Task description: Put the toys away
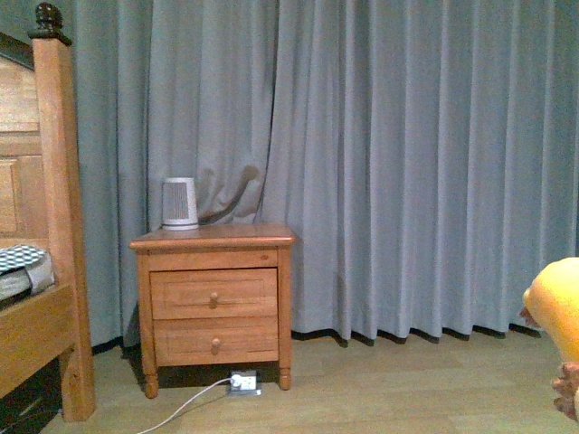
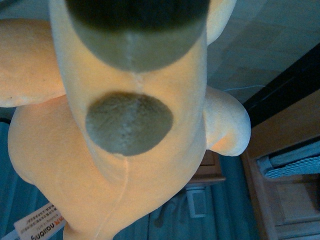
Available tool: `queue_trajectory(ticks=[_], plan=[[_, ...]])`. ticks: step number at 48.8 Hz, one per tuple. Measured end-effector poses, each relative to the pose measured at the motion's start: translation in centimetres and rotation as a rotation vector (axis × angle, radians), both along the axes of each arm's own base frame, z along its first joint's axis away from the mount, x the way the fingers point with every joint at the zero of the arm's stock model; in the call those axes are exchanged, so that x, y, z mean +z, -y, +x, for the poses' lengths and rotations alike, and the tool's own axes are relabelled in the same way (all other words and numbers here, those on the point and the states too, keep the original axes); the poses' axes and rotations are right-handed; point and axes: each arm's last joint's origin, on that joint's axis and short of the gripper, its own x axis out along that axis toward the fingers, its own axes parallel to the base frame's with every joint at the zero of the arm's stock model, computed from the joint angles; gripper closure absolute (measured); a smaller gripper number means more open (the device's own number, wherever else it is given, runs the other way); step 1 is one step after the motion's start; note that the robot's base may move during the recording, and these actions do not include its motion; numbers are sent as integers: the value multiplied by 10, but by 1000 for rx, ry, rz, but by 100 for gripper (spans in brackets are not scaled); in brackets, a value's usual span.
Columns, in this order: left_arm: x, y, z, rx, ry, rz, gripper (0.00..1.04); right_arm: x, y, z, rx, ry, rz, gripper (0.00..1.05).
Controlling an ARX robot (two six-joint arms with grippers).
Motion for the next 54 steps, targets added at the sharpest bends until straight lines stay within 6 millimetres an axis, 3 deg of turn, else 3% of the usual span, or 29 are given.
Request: queue_trajectory(ticks=[54], plan=[[0,0,0,1,0,1,6,0,0,0,0,0,0,93]])
